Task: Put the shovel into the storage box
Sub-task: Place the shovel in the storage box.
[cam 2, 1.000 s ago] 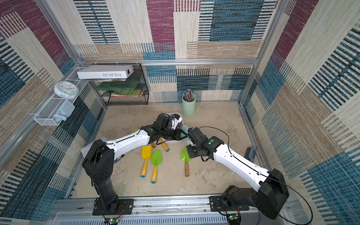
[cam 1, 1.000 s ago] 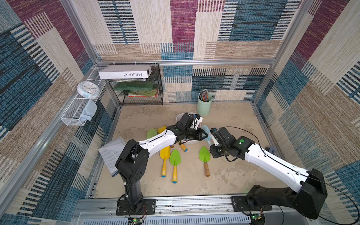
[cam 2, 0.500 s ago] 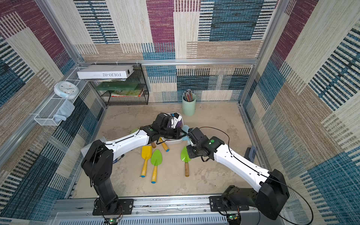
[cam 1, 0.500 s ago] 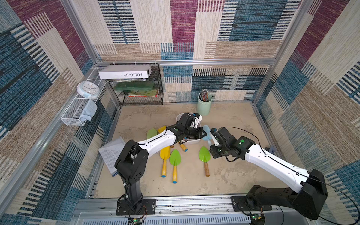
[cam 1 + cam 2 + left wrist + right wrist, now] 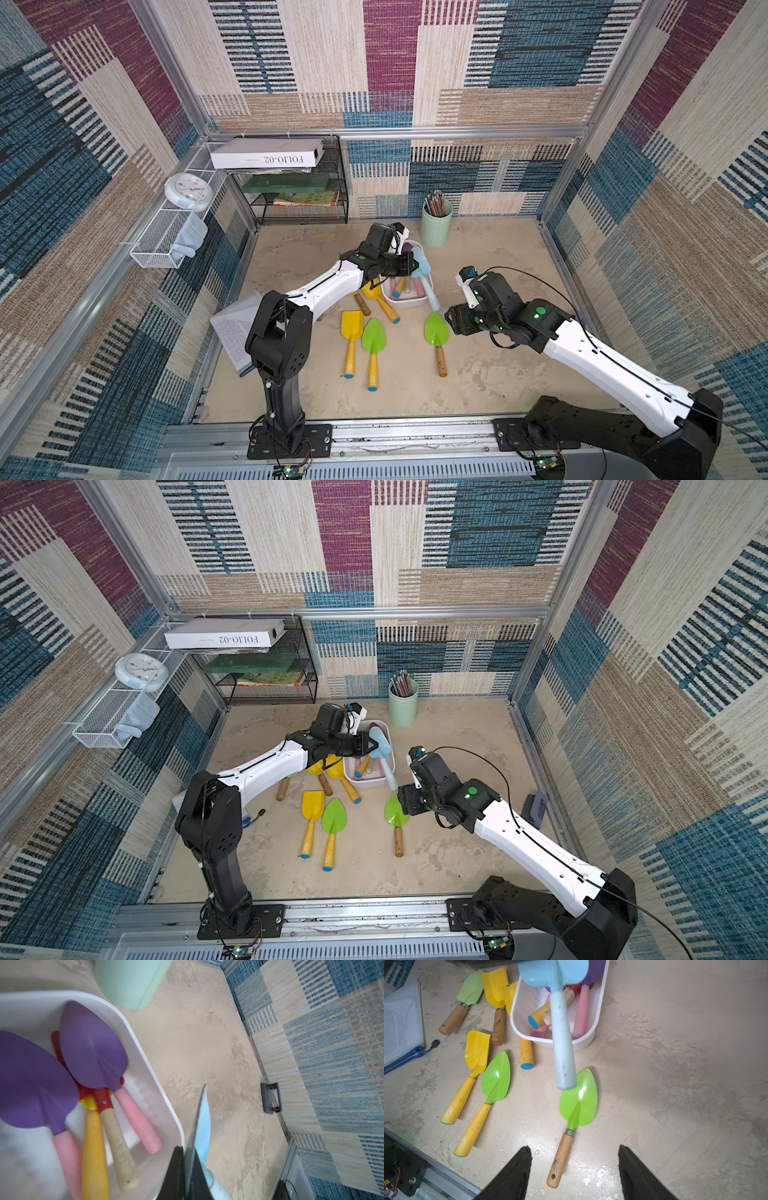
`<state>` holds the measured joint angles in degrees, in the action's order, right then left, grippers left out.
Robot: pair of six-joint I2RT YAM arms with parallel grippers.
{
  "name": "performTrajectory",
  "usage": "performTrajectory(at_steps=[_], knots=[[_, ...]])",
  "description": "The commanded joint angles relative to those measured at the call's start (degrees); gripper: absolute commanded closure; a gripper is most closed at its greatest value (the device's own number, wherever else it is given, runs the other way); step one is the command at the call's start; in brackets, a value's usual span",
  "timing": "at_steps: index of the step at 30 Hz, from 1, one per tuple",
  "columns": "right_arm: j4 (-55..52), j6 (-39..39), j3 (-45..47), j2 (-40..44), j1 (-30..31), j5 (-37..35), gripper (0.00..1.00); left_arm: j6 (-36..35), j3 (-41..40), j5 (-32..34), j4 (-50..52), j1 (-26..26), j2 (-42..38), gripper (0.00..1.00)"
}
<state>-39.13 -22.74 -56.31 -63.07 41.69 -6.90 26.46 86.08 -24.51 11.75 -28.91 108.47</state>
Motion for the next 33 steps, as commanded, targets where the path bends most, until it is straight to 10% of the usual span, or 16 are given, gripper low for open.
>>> performTrajectory(at_steps=[1, 17, 33], knots=[[0.7, 0.2, 0.2, 0.3, 0.1, -1.1, 0.3, -4.0, 4.0, -2.5, 4.5, 2.3, 2.1, 1.0], [1.6, 1.6, 0.8, -1.5, -0.1, -0.4, 0.32, -11.6, 27.4, -17.1, 20.7, 11.7, 17.6, 1.0], [2.6, 0.8, 2.8, -1.4, -0.4, 0.1, 0.32, -8.2, 29.6, -15.8, 14.1, 10.7, 23.3, 1.0]])
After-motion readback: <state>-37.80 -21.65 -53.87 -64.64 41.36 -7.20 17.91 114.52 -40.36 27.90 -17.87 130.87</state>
